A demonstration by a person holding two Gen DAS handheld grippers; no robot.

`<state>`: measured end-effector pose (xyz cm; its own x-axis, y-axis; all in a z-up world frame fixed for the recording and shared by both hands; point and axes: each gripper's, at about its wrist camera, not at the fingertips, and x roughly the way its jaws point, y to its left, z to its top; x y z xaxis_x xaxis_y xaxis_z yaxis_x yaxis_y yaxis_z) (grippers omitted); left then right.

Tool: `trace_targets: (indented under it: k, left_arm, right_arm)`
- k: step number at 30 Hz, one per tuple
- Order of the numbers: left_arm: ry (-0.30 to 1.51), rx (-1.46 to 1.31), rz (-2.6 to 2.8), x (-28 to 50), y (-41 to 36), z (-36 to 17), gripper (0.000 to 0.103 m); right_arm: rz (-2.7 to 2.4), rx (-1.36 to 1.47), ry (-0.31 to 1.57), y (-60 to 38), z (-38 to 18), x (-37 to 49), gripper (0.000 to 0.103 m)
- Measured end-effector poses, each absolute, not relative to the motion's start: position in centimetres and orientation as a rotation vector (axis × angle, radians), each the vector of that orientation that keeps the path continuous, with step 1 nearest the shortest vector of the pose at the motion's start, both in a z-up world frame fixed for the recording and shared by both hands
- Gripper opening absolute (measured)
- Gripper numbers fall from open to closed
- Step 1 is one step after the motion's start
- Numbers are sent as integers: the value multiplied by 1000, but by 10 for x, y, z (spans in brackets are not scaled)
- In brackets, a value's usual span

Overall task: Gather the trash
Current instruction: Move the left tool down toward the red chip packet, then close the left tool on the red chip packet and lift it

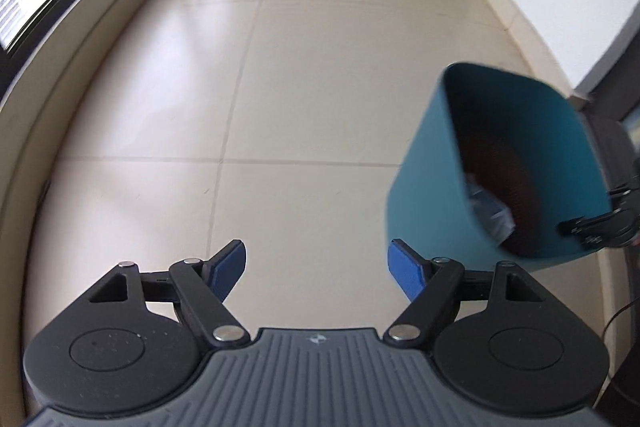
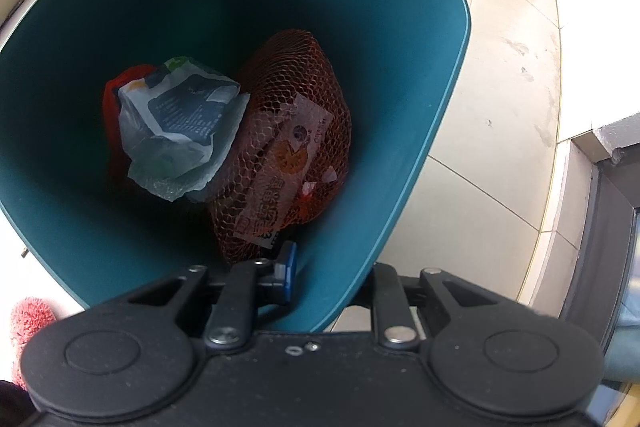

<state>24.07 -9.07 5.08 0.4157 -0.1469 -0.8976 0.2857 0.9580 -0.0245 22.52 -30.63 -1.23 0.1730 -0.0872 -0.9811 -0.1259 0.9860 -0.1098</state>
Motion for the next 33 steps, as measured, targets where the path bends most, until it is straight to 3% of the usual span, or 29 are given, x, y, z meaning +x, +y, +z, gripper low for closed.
trace_targets:
  k: [10, 22, 33]
  left_arm:
    - [1250, 32, -29, 238, -21, -55, 79]
    - [1401, -545, 424, 242, 68, -204, 79]
    - [1425, -732, 573, 244, 87, -252, 78]
  right_arm:
    - [14, -180, 1400, -305, -13, 225, 20]
    - [-13, -191, 1395, -300, -14, 224, 20]
    - [-30, -191, 1389, -299, -13, 224, 19]
